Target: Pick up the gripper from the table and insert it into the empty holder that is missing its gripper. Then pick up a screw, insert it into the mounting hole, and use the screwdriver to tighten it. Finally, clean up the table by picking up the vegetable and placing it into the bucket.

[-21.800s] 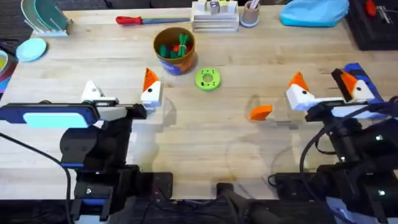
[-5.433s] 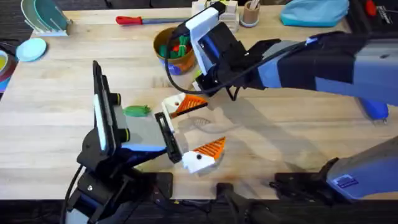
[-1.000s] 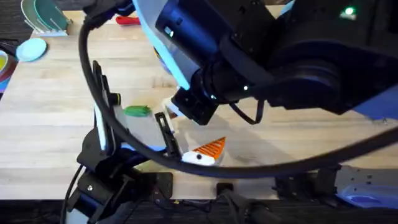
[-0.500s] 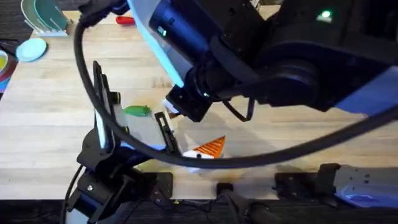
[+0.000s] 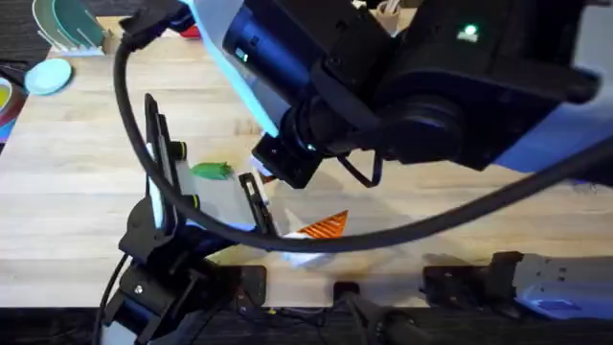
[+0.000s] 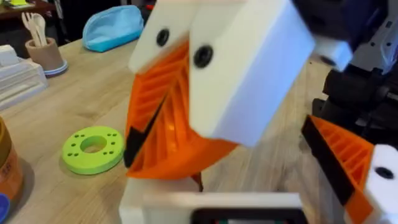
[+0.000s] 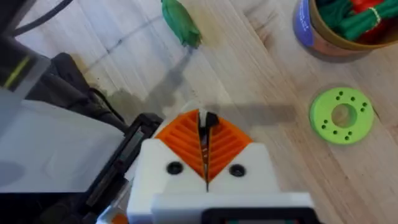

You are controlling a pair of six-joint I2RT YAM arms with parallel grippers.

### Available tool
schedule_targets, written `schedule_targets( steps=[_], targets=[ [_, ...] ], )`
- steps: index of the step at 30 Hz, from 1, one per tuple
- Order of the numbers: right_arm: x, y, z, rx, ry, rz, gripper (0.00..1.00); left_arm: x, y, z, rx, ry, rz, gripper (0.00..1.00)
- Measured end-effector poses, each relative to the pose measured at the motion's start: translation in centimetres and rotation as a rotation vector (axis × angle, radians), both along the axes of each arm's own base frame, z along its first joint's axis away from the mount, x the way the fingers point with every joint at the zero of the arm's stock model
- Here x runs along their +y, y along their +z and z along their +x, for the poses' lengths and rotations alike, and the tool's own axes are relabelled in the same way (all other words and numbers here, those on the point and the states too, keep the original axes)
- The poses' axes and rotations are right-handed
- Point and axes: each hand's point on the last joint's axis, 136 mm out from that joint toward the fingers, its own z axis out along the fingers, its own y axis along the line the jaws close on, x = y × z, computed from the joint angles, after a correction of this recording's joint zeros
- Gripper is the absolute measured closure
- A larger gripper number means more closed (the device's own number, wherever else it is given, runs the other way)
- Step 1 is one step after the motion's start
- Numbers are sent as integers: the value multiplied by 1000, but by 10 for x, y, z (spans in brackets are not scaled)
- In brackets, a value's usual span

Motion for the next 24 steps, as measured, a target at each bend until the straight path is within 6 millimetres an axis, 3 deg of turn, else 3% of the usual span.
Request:
schedule_targets(
  steps=[6,12,13,20,24],
  targets=[
    [0,0,0,3,-1,-1,975,0,0,0,1,-1,0,8],
    [-11,2,9,-19,-42,-17,143,0,0,0,-2,1,1,8],
    [-14,4,12,-26,-49,-19,67,0,0,0,-4,1,1,8],
    [-21,19,12,-21,-55,26,37,0,0,0,-12,-1,4,8],
    [-49,36,19,-20,-112,42,37,0,0,0,-14,-1,5,8]
  ],
)
